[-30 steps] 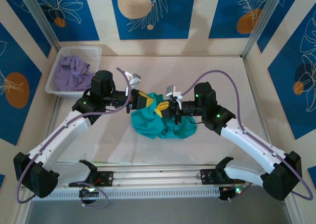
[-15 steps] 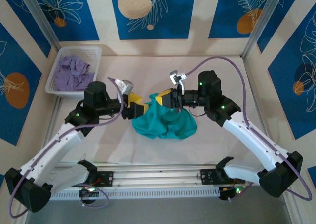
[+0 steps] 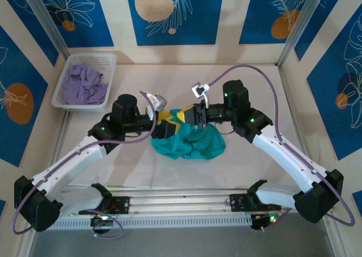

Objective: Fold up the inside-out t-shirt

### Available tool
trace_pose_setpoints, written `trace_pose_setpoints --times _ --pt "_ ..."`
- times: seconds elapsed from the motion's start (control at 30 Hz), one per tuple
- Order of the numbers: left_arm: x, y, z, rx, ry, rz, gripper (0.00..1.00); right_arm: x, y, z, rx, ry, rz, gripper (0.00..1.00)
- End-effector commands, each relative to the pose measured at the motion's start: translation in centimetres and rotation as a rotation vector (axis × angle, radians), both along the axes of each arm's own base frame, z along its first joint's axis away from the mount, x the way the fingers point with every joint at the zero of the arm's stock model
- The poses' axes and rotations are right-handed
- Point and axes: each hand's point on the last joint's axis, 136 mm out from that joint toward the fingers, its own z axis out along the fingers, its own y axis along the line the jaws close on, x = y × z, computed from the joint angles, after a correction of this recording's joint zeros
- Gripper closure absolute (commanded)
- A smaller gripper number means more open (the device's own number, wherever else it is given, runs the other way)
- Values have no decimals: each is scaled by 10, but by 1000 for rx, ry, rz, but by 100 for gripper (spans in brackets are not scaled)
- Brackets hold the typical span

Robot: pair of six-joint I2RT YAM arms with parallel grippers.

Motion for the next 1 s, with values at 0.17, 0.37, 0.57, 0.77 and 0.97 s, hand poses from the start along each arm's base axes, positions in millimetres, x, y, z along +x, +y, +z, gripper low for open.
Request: trace_pose_setpoints --times 0.17,0.37,0.57,0.77,0.97 --pt "21 -3 6 67 -90 42 31 -11 -6 14 27 8 85 100" --pt "11 17 5 163 -170 54 25 -28 -21 8 -34 -66 175 100" --pt "-30 25 1 291 -261 -194 24 -52 -27 2 -12 -179 310 100" --pt "-34 16 6 312 -376 -335 25 -61 -27 0 18 -202 395 100" --pt "-24 -7 2 294 -380 -439 27 -63 -24 -3 38 -175 432 100"
